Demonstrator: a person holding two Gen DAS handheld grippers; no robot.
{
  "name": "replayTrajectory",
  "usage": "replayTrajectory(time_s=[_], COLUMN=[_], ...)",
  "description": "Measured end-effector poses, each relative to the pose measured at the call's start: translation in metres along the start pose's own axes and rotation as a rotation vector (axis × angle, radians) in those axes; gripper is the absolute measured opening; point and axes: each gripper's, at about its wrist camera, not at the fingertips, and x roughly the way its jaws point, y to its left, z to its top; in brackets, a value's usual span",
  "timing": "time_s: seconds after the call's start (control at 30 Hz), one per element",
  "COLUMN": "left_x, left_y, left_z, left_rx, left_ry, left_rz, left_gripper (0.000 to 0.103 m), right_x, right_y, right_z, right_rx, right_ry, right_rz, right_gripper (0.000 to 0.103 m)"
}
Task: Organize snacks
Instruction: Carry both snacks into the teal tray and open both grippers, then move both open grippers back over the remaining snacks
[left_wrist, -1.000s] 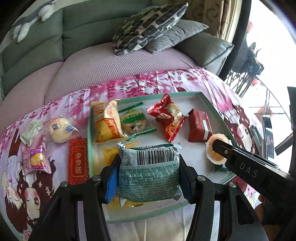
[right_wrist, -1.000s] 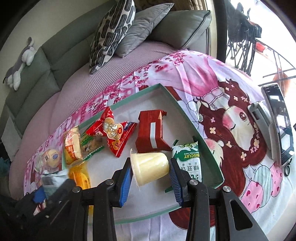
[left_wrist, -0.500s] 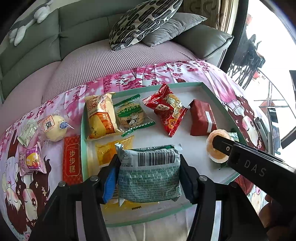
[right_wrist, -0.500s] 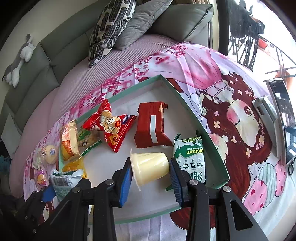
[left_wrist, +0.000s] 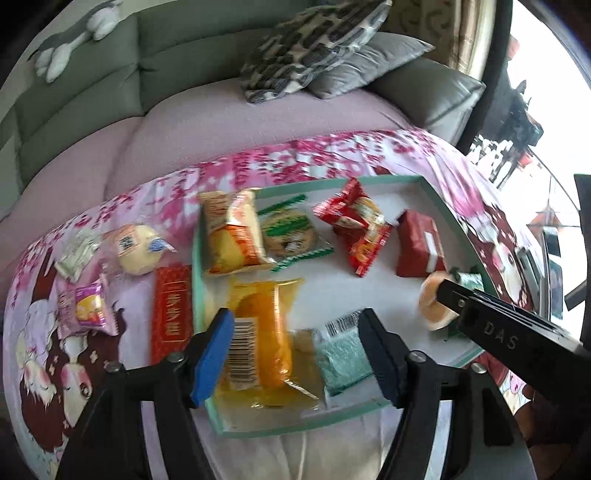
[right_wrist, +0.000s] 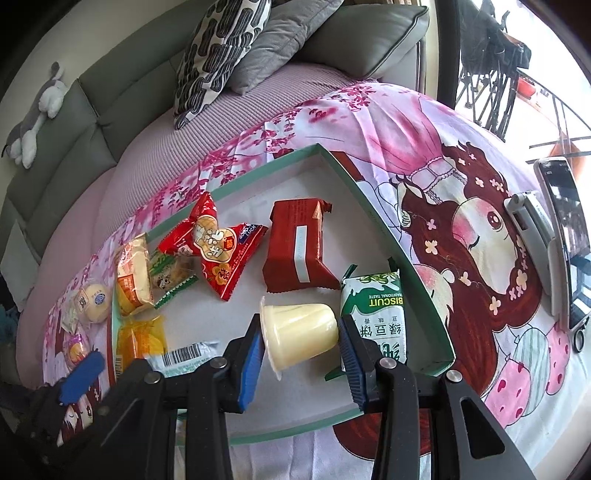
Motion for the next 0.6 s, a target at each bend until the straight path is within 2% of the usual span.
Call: replayTrajectory(time_s=[0.23, 0.3, 0.37, 0.5, 0.6], left_x=[0.000, 0.002, 0.005, 0.012, 0.018], left_y=[0.041, 0.057, 0.073, 0.102, 0.116], left_z=[0.000, -0.003, -0.005, -0.013, -0.019], left_rx=[-0.159, -0.223, -0.286, -0.399, -0.462], left_ry=[0.046, 0.056, 0.064, 0.097, 0.127], left_rz=[0.086, 0.118, 0.147, 0.184, 0.201], left_gripper=[0.073, 0.077, 0.082, 0.083, 0.091], right_x=[-0.007, -0.007, -0.004, 0.000, 0.002], right_y=[0.012, 0.018, 0.027, 0.048, 0.061], right_z=[0.001, 0.000, -0.002, -0.010, -0.015], right_rx=[-0.046, -0.066, -0.097, -0.165, -0.210], right_ry=[-0.021, -0.018, -0.008, 0.005, 0.005], right_rz=[0.000, -0.004, -0.004, -0.001, 0.006], right_gripper=[0.042, 0.043, 0.047, 0.060, 0.062])
